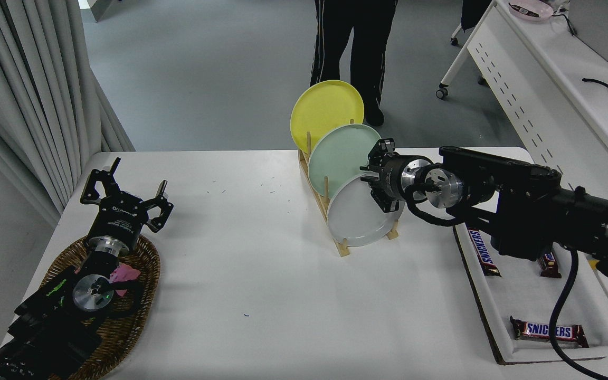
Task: Place the plate on the table
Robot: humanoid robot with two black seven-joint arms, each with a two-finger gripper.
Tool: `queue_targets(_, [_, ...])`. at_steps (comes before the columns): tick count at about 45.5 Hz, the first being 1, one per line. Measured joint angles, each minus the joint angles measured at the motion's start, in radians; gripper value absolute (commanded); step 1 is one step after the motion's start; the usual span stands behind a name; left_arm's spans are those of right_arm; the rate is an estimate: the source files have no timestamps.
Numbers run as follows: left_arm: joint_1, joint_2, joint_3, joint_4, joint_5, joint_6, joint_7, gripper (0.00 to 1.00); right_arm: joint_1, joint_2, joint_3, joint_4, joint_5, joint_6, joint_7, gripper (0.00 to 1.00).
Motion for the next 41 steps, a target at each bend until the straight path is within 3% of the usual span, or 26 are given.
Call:
queue_targets(24, [0.000, 0.000, 0.000, 0.000, 0.000, 0.000, 0.000, 1.00, 0.000, 0.008, 0.004, -0.002, 0.000, -0.006, -0.001, 0.00])
queue_targets(41, [0.000, 0.000, 0.000, 0.000, 0.000, 0.000, 0.000, 1.00, 0.010, 0.006, 0.004, -0.003, -0.001, -0.006, -0.002, 0.00])
